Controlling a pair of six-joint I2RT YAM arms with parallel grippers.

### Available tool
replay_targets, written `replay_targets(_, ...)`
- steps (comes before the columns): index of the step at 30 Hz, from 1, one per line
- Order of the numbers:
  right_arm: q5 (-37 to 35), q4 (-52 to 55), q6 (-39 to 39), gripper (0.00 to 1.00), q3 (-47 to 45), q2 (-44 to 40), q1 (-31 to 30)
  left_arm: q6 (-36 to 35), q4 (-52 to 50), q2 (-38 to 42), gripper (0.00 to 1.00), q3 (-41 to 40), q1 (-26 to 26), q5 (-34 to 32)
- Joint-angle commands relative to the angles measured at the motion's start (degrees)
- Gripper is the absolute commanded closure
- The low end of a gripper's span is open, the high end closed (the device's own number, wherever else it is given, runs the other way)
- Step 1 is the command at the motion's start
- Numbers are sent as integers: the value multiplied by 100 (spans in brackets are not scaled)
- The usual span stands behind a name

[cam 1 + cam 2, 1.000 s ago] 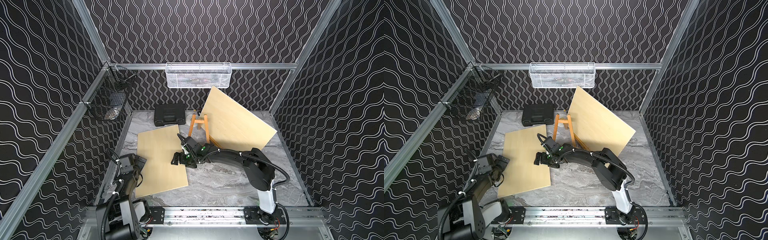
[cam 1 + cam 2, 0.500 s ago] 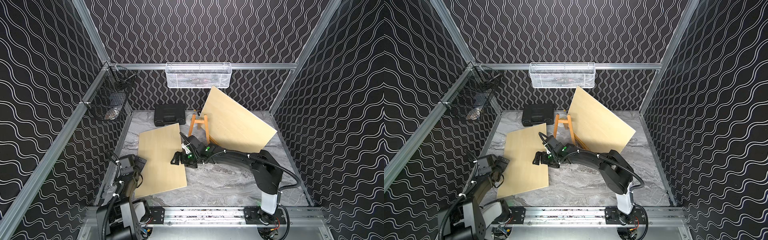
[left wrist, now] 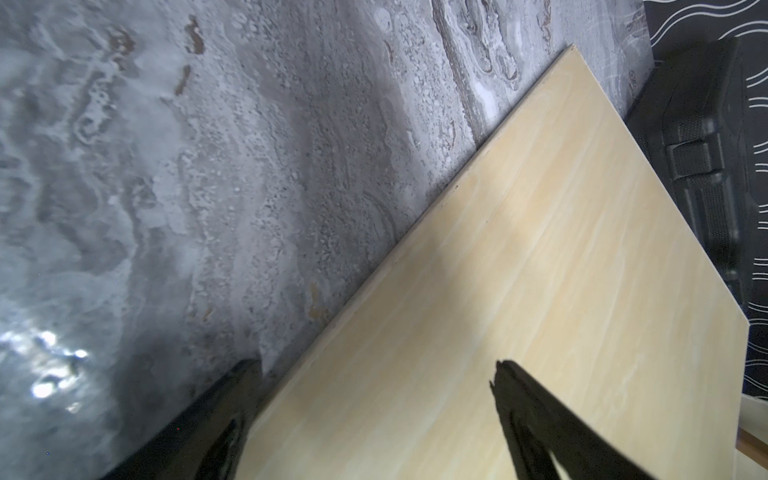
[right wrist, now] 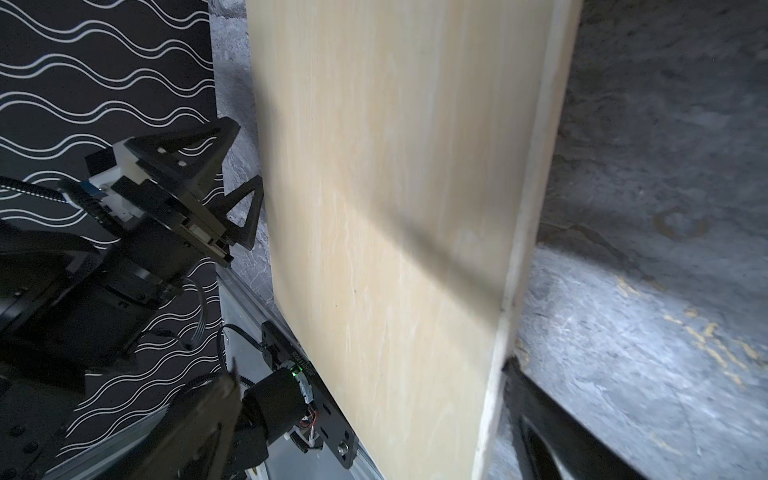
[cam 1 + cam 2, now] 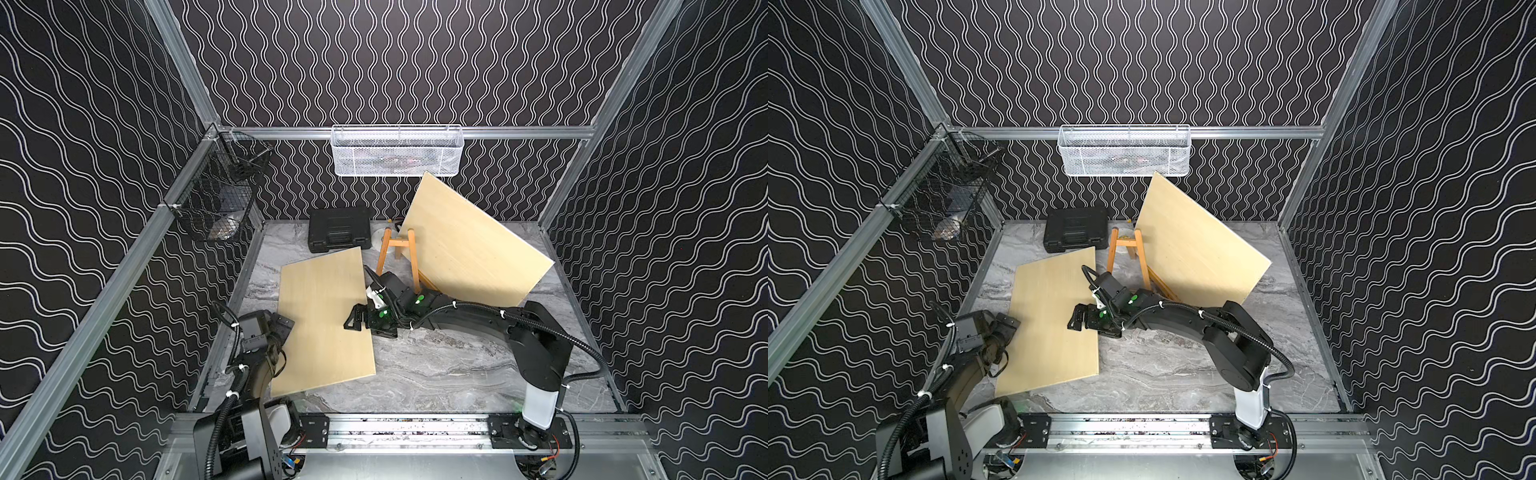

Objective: Assemble the easel
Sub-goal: Pick up the drawing board from the center of the board.

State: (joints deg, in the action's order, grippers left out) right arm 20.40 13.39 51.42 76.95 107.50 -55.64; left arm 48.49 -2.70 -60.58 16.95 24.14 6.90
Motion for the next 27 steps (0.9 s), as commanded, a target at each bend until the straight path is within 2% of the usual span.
replay_targets(1,444,-1062,110,0,-60,-144,-25,649,-2182,-22,7,-125,-50,1481)
replay_targets(15,382,-1321,286,0,-596,-217,139,756,-1995,-133,6,-137,-278,1332)
replay_targets(22,394,-1372,272,0,-642,-107,238,720,-1866,-424,6,-124,-274,1341)
replay_targets(27,476,-1399,125,0,-408,-176,202,687,-2053,-305,5,-59,-275,1186)
